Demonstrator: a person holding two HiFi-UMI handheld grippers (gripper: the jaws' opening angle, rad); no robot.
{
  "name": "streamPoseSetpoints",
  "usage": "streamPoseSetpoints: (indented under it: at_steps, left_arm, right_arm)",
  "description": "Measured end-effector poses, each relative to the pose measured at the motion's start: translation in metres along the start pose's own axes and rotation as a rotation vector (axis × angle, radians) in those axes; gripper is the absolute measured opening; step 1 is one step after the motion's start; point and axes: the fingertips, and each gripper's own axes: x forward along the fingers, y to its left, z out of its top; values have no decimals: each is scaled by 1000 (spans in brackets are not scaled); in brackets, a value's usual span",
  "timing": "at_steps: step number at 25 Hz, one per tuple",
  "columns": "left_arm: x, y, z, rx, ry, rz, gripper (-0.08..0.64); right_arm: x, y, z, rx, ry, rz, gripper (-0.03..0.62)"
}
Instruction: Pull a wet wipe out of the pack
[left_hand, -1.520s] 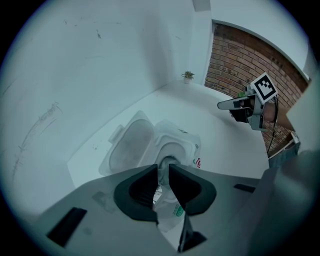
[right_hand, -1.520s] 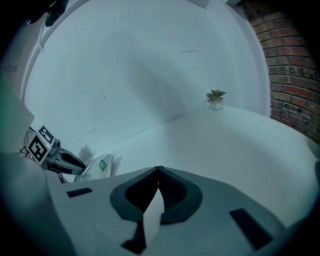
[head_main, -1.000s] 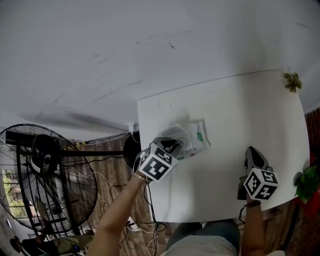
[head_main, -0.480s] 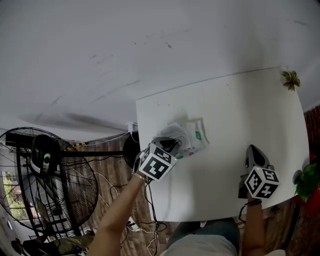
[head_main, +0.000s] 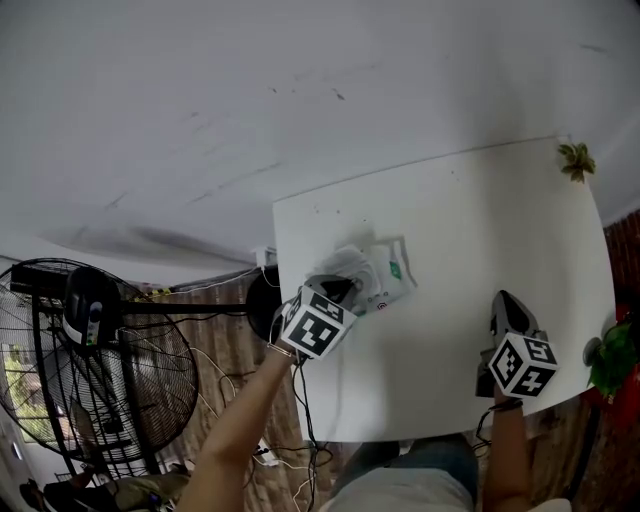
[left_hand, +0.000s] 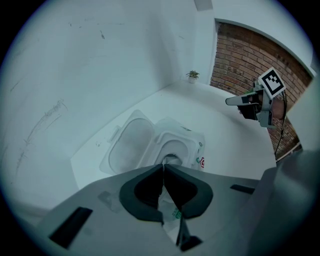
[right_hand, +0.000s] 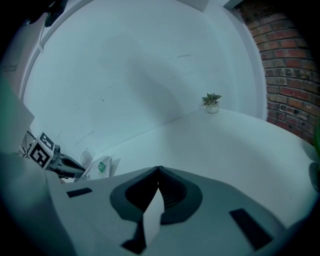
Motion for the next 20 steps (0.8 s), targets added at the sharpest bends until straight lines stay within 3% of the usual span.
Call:
streamPoseSetpoints:
  at_steps: [20]
  left_arm:
    - [-15,4,5,-79,-71,56,15]
  right_arm:
    - [-24,9,-1,-19,1,5,2]
